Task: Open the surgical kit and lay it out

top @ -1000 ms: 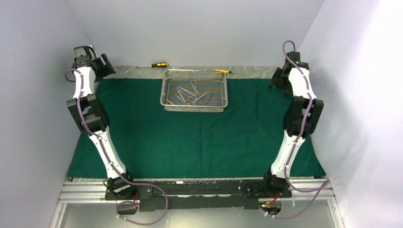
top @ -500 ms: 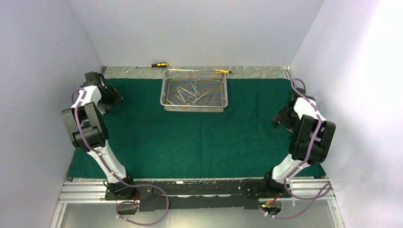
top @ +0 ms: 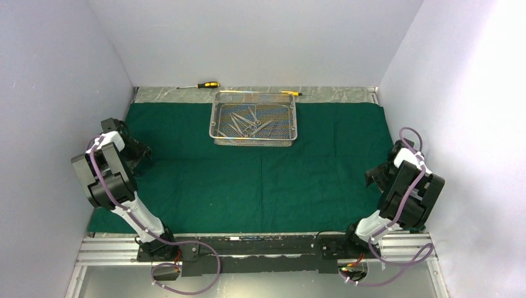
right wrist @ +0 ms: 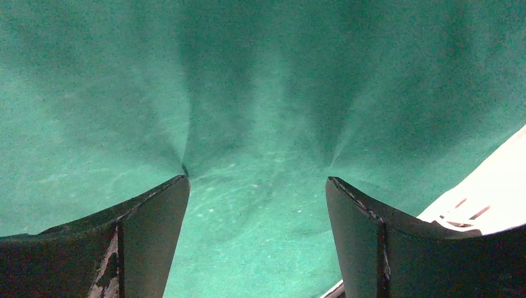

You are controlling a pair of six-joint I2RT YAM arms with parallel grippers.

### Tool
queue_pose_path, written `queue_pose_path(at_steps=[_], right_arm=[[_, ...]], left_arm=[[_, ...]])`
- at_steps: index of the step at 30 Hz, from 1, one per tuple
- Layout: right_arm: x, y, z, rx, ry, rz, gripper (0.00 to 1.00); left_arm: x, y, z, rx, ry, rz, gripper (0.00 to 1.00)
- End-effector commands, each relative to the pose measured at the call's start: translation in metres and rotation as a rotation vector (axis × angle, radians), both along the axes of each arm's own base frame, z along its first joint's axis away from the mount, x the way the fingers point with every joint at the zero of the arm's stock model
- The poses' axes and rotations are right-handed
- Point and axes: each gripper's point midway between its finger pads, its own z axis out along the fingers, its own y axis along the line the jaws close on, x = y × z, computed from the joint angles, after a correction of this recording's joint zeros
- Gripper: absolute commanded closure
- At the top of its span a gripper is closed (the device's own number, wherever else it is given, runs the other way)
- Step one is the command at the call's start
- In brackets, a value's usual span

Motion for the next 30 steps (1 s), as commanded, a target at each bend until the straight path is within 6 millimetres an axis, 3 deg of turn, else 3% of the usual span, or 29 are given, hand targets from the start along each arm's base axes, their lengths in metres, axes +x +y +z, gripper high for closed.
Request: queue_pose_path(at_steps=[1, 7, 12, 15, 17, 21, 26, 29, 30], right_arm=[[-0.01, -0.004, -0.009, 0.021, -0.003, -0.106, 0.16], [-0.044, -0.013, -0.021, 0.024, 0.139, -0.229, 0.23], [-0.064, -0.026, -0.018, -0.047, 0.241, -0.283, 0.26], [-0.065, -0.032, -0.013, -0.085, 0.239, -0.295, 0.27], [-0.057, -0.036, -0.005, -0.1, 0.212, -0.285, 0.29], [-0.024, -0.04, 0.031, -0.154, 0.121, -0.249, 0.29], [0.046, -0.042, 0.104, -0.305, -0.061, -0.135, 0.25], [0.097, -0.018, 0.13, -0.324, -0.178, 0.039, 0.22], [0.118, 0.002, 0.133, -0.306, -0.22, 0.141, 0.21]], left_arm=[[-0.034, 0.009, -0.005, -0.02, 0.049, 0.167, 0.21], [-0.064, 0.019, -0.018, -0.01, 0.151, 0.261, 0.2], [-0.088, 0.034, -0.022, 0.031, 0.248, 0.339, 0.19], [-0.083, 0.042, -0.013, 0.056, 0.241, 0.334, 0.2], [-0.066, 0.047, 0.001, 0.051, 0.184, 0.306, 0.21], [-0.032, 0.043, 0.036, 0.063, 0.11, 0.234, 0.23], [0.023, 0.017, 0.09, 0.142, -0.023, 0.068, 0.21], [0.066, -0.018, 0.111, 0.114, -0.16, -0.121, 0.21], [0.083, -0.038, 0.118, 0.079, -0.219, -0.208, 0.21]])
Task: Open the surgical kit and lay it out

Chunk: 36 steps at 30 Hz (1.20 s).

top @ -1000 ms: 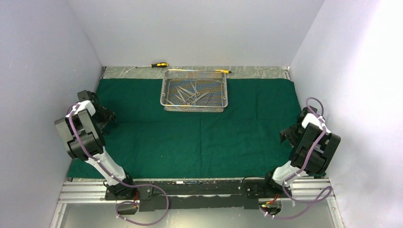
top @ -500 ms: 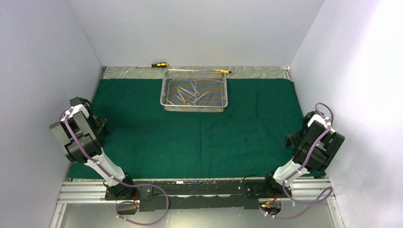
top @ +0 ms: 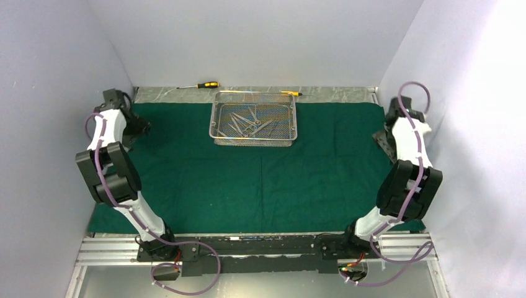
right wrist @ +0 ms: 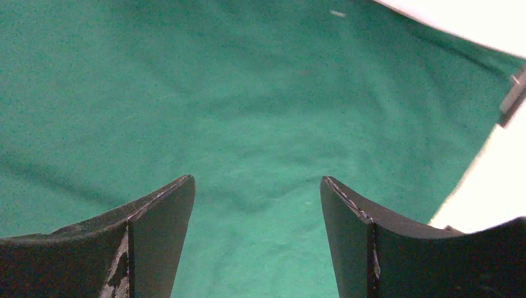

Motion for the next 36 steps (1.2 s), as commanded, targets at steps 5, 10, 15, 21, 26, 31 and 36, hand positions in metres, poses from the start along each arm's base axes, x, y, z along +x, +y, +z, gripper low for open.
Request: queue_pose_path(at_steps=[5, 10, 15, 21, 26, 31, 36], right_arm=[[0.125, 0.142, 0.042, 0.107, -0.292, 0.645, 0.2], [0.164, 0.239, 0.038, 0.168, -0.339, 0.898, 0.22], [0.175, 0.286, 0.023, 0.165, -0.276, 0.977, 0.26], [0.173, 0.313, -0.002, 0.181, -0.208, 1.051, 0.36], [0.164, 0.32, -0.019, 0.161, -0.132, 1.075, 0.49], [0.156, 0.325, -0.033, 0.14, -0.075, 1.098, 0.58], [0.156, 0.323, -0.04, 0.115, -0.055, 1.101, 0.68]], left_arm=[[0.095, -0.132, 0.046, -0.132, -0.313, -0.587, 0.19], [0.117, -0.19, 0.03, -0.13, -0.287, -0.743, 0.16], [0.126, -0.233, 0.016, -0.111, -0.246, -0.86, 0.14], [0.136, -0.257, 0.015, -0.187, -0.287, -0.927, 0.14], [0.131, -0.269, 0.002, -0.225, -0.246, -0.952, 0.21], [0.124, -0.275, -0.012, -0.242, -0.216, -0.961, 0.26], [0.126, -0.275, -0.023, -0.237, -0.195, -0.957, 0.33]])
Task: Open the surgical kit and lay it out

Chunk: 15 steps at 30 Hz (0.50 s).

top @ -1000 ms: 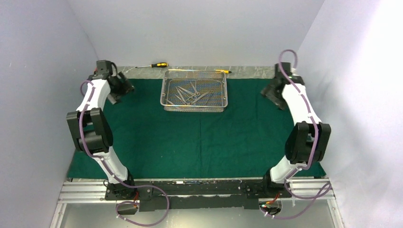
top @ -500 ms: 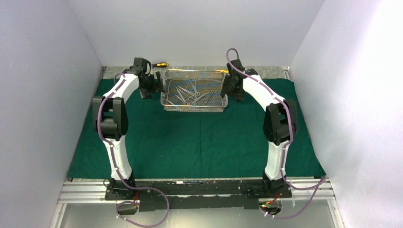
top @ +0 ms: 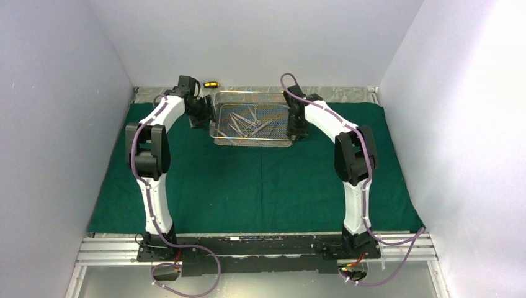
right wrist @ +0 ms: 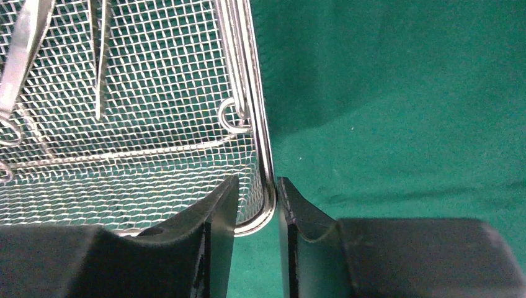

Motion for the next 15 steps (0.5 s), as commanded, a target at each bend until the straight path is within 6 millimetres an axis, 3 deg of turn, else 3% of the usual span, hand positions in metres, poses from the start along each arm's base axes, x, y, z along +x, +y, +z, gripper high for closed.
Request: queue_pose_path(at_steps=[1, 6, 11, 14, 15], right_arm=[[0.009, -0.004, 0.007, -0.049, -0.04, -0.001, 0.71], [0.013, -0.007, 0.007, -0.076, -0.072, -0.011, 0.73], [0.013, -0.008, 0.008, -0.083, -0.082, -0.018, 0.73], [0.012, -0.008, 0.01, -0.08, -0.097, -0.019, 0.65], [0.012, -0.009, 0.011, -0.081, -0.103, -0.021, 0.58]], left_arm=[[0.005, -0.005, -0.006, 0.001, -0.006, -0.025, 0.35], [0.003, -0.005, -0.01, 0.022, 0.008, -0.044, 0.43], [-0.011, -0.006, -0.008, 0.027, -0.001, -0.065, 0.44], [-0.016, -0.006, -0.001, 0.038, -0.042, -0.072, 0.4], [-0.019, -0.006, 0.0, 0.045, -0.05, -0.075, 0.39]])
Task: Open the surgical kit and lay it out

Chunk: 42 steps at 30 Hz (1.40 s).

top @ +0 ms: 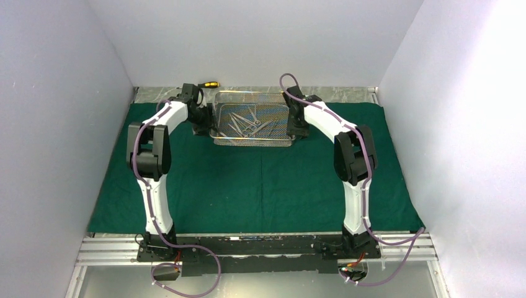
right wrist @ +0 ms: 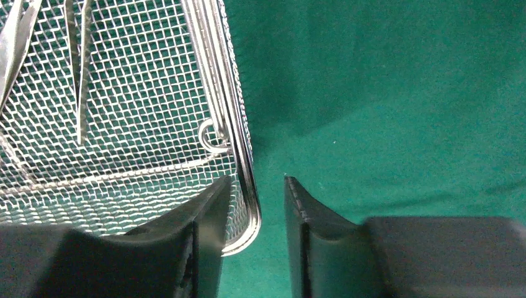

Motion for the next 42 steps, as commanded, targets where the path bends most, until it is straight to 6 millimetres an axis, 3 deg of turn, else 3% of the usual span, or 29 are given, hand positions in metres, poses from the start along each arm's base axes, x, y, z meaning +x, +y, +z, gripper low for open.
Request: queue_pose_path(at_steps=[1, 4, 11, 16, 17, 20, 24, 29, 33, 37, 42], right_arm=[[0.006, -0.001, 0.015, -0.017, -0.074, -0.007, 0.51], [0.006, -0.004, 0.017, -0.031, -0.085, -0.016, 0.46], [0.005, -0.007, 0.015, -0.044, -0.09, -0.027, 0.7], [0.01, -0.006, 0.016, -0.05, -0.111, -0.015, 0.95], [0.012, -0.005, 0.017, -0.052, -0.117, -0.012, 1.0], [0.018, -0.007, 0.03, -0.075, -0.156, -0.018, 1.0], [0.025, -0.017, 0.061, -0.113, -0.247, -0.062, 1.0], [0.029, -0.047, 0.091, -0.222, -0.345, -0.133, 1.0], [0.032, -0.078, 0.097, -0.291, -0.374, -0.188, 1.0], [0.029, -0.121, 0.092, -0.359, -0.375, -0.261, 1.0], [0.021, -0.193, 0.093, -0.404, -0.398, -0.359, 1.0]], left_arm=[[-0.005, 0.001, 0.028, 0.034, -0.105, -0.033, 0.39], [-0.006, 0.005, 0.03, 0.06, -0.127, -0.022, 0.41], [-0.001, 0.006, 0.03, 0.086, -0.13, -0.002, 0.63], [0.002, -0.002, 0.034, 0.085, -0.143, -0.023, 1.0], [0.003, -0.003, 0.036, 0.088, -0.148, -0.026, 1.0], [0.008, -0.006, 0.048, 0.086, -0.172, -0.03, 1.0], [0.017, -0.013, 0.077, 0.066, -0.254, -0.022, 1.0], [0.026, -0.041, 0.099, 0.029, -0.325, -0.005, 1.0], [0.029, -0.075, 0.109, 0.038, -0.369, -0.043, 1.0], [0.032, -0.105, 0.116, 0.026, -0.409, -0.068, 1.0], [0.029, -0.153, 0.113, -0.037, -0.425, -0.101, 1.0]])
